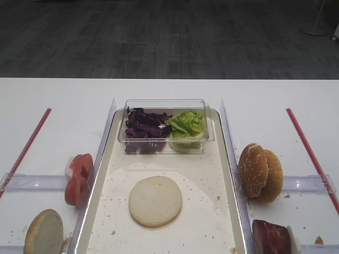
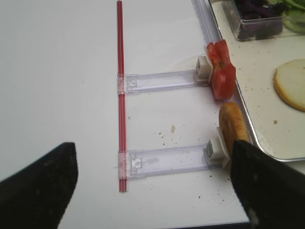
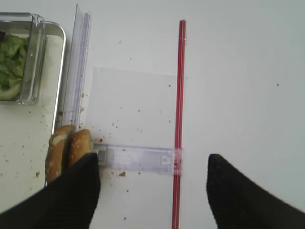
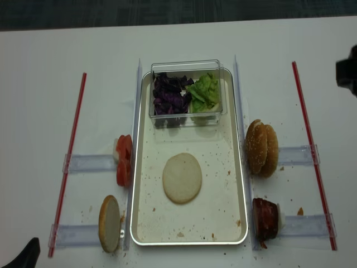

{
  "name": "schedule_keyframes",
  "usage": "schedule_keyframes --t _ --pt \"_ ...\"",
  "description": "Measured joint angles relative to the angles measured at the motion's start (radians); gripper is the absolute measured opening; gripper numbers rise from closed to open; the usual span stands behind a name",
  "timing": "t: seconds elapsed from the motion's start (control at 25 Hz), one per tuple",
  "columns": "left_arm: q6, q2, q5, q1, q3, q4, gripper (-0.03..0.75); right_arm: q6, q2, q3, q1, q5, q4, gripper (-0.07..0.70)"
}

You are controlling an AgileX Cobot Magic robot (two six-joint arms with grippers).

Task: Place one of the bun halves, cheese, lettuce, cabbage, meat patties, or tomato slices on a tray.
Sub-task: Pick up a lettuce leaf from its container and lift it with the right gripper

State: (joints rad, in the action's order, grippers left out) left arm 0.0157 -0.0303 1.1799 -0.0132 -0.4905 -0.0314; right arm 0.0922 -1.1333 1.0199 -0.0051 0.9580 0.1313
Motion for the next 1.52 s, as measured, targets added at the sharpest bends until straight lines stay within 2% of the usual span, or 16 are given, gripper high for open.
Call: schedule_keyframes --t 0.36,0.6,0.84,0.96,1.52 --pt "0.000 0.000 0.000 0.000 0.000 0.000 0.598 0.047 -0.442 0.343 0.000 0.005 0.085 0.504" --pt "0.000 0.000 0.000 0.000 0.000 0.000 0.598 0.056 -0.699 0.583 0.000 0.098 0.093 0.501" --pt "0.000 0.000 0.000 0.000 0.000 0.000 0.598 0.058 -0.903 0.755 0.000 0.204 0.093 0.501" --pt "0.000 0.000 0.000 0.000 0.000 0.000 0.598 0.069 -0.968 0.783 0.000 0.233 0.093 0.501" --pt "0.000 0.000 0.000 0.000 0.000 0.000 0.598 0.083 -1.000 0.787 0.015 0.247 0.117 0.500"
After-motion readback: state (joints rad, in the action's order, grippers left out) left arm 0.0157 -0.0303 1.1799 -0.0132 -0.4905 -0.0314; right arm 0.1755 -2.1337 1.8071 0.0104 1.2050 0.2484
